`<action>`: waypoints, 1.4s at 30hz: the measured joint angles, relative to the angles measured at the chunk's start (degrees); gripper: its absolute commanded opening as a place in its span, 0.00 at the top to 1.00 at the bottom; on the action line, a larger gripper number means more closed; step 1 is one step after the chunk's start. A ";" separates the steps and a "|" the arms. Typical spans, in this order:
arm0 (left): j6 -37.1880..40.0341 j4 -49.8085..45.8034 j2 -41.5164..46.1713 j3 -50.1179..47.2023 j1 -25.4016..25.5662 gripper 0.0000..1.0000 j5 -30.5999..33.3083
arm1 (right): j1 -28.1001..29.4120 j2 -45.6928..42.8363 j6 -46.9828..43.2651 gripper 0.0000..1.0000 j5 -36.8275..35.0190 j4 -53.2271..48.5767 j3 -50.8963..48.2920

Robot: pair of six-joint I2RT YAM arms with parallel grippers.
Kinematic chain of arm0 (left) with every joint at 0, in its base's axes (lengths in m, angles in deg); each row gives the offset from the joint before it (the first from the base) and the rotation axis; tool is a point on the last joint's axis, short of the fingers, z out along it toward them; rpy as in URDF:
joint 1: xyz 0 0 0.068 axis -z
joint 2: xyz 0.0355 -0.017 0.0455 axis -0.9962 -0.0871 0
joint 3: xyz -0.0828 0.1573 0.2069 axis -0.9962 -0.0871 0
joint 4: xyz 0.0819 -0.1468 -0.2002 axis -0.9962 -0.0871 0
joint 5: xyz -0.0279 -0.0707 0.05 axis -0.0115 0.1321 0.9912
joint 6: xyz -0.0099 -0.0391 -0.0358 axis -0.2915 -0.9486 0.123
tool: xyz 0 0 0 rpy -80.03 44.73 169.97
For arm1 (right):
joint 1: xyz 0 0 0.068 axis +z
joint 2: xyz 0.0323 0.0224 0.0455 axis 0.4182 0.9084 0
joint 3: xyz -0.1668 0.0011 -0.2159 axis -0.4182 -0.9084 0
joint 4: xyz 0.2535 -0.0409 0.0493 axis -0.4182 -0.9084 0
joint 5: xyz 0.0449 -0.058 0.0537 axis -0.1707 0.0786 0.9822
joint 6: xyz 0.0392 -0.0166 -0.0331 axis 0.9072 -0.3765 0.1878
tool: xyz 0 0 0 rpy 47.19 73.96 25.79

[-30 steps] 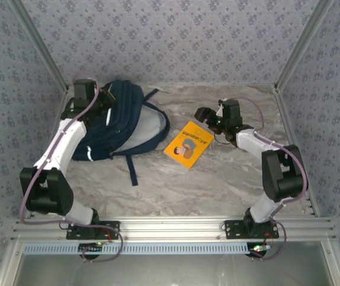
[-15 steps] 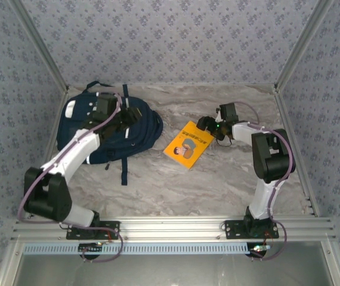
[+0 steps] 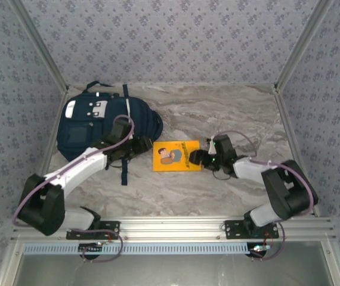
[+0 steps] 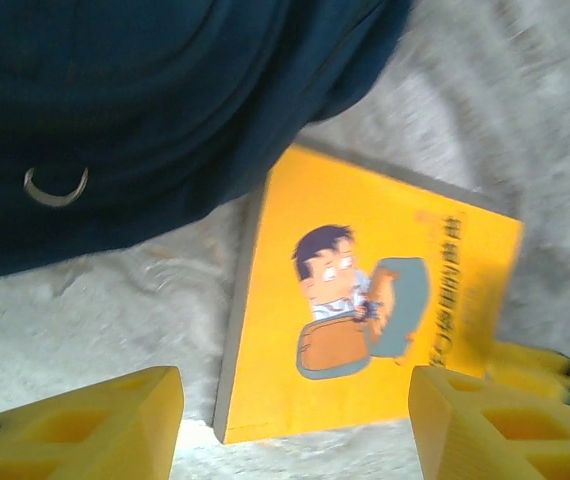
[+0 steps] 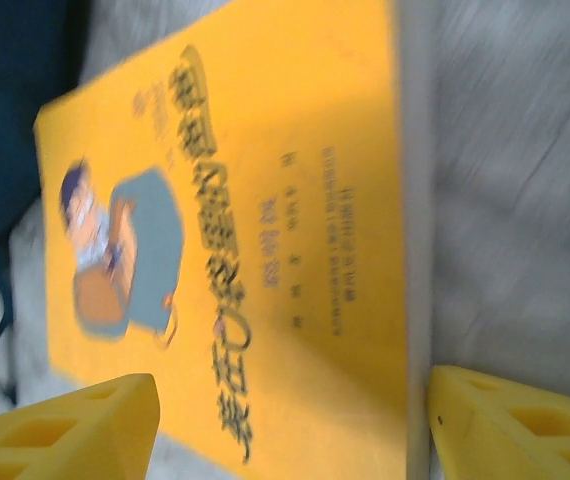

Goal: Pack the student bag

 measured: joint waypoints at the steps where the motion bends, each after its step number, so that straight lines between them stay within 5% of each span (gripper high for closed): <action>1: -0.15 0.00 -1.11 -0.24 0.09 0.39 0.20 | 1.03 -1.92 0.22 0.28 -0.33 -1.49 -0.50; 8: -2.71 3.21 -6.49 -0.39 1.31 0.42 2.78 | -2.67 -6.54 -1.44 0.23 -6.91 -10.36 4.96; 14: -6.29 6.29 -8.02 -3.17 6.80 0.42 3.41 | -6.40 8.98 -7.26 0.20 -6.84 -14.58 20.52; 25: -8.48 7.39 -2.56 -8.28 15.32 0.43 5.07 | -1.70 29.51 -17.51 0.24 2.67 -23.37 43.06; 33: -10.16 11.54 -7.72 -10.40 15.10 0.44 1.38 | 1.99 30.53 -21.64 0.31 7.28 -28.85 42.88; 42: -10.38 12.35 -8.04 -10.84 14.82 0.44 0.96 | 2.32 23.58 -21.49 0.38 10.86 -24.87 30.86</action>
